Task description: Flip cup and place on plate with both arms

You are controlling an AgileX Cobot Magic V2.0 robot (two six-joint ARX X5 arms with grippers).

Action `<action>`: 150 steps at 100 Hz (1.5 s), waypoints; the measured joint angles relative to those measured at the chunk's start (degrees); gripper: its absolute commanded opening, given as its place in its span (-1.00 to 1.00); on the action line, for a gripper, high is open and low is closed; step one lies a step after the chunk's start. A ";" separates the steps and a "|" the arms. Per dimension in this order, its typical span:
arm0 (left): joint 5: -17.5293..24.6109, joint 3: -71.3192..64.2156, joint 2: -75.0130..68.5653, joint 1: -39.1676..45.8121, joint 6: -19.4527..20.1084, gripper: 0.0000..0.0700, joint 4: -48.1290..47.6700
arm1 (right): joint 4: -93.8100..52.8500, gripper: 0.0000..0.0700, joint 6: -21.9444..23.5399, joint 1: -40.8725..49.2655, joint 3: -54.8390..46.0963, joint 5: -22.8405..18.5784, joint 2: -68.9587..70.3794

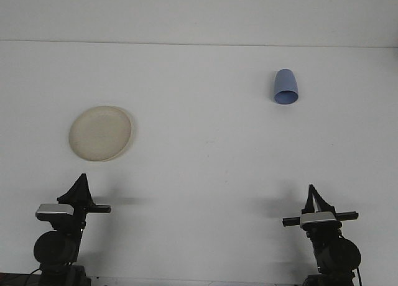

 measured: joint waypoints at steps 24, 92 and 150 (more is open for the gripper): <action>0.00 0.00 0.02 0.00 0.00 -0.96 0.00 | 0.00 -1.00 0.00 -0.02 0.00 0.00 0.00; 0.00 0.00 0.02 0.00 0.00 -0.97 0.00 | 3.65 -1.00 3.80 0.00 0.00 -0.07 0.00; 0.00 0.00 0.02 0.00 0.00 -0.97 0.00 | 5.60 -0.98 23.17 -0.02 15.45 1.49 13.77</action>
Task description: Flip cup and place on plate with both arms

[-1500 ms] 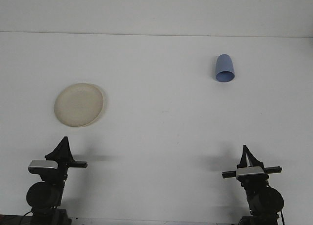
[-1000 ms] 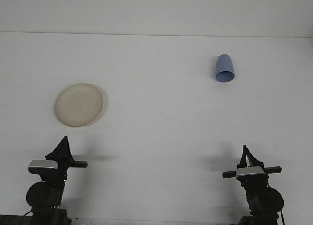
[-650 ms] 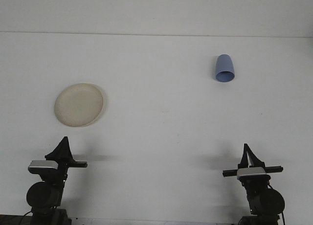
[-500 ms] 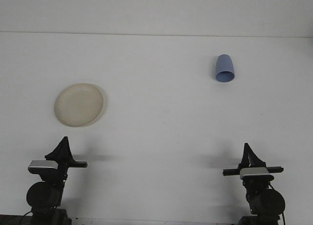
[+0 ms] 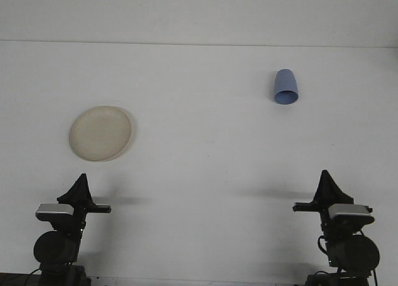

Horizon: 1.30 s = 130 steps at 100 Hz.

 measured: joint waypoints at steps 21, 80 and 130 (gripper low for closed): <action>0.00 0.00 0.00 0.00 0.00 -0.97 0.00 | 1.03 0.40 -4.66 0.00 14.10 -0.22 21.62; -0.02 0.00 0.00 0.00 0.00 -0.96 -0.02 | 21.11 0.71 -15.67 -2.32 34.97 -0.72 73.75; -0.02 0.00 0.00 0.00 0.00 -0.97 0.00 | 25.77 0.71 -22.12 -7.89 55.63 -4.00 103.56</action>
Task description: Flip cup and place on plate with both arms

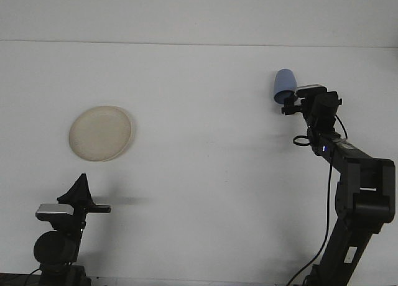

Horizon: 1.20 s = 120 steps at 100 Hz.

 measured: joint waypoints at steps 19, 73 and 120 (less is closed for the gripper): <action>0.02 0.00 0.00 0.00 0.00 -0.96 0.00 | 3.08 0.50 -1.14 0.02 5.22 -2.95 5.38; 0.02 0.00 0.00 0.00 0.00 -0.97 0.00 | 6.82 -1.00 -1.44 0.02 6.67 -6.73 8.68; 0.00 0.00 0.00 0.00 0.00 -0.96 0.00 | -7.80 -1.00 3.54 0.00 6.64 -6.64 -6.40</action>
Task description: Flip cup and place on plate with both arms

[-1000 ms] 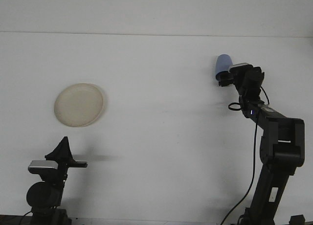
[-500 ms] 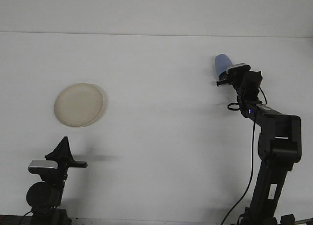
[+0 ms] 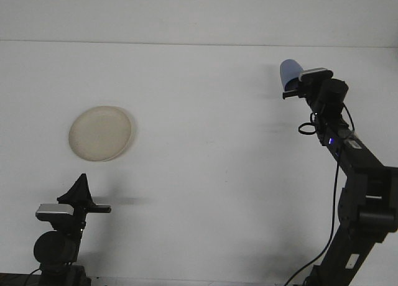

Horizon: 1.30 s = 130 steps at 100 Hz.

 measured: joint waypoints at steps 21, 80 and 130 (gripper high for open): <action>0.00 0.00 0.00 0.00 0.00 -0.97 0.00 | -15.65 -1.00 5.99 0.07 0.02 -3.15 -14.45; 0.02 0.00 0.00 0.00 0.00 -0.97 0.00 | -79.76 -1.00 4.79 28.83 0.87 -5.46 -29.05; 0.02 0.00 0.00 0.00 0.00 -0.96 0.00 | -94.79 -1.00 3.93 47.87 10.40 5.75 -14.10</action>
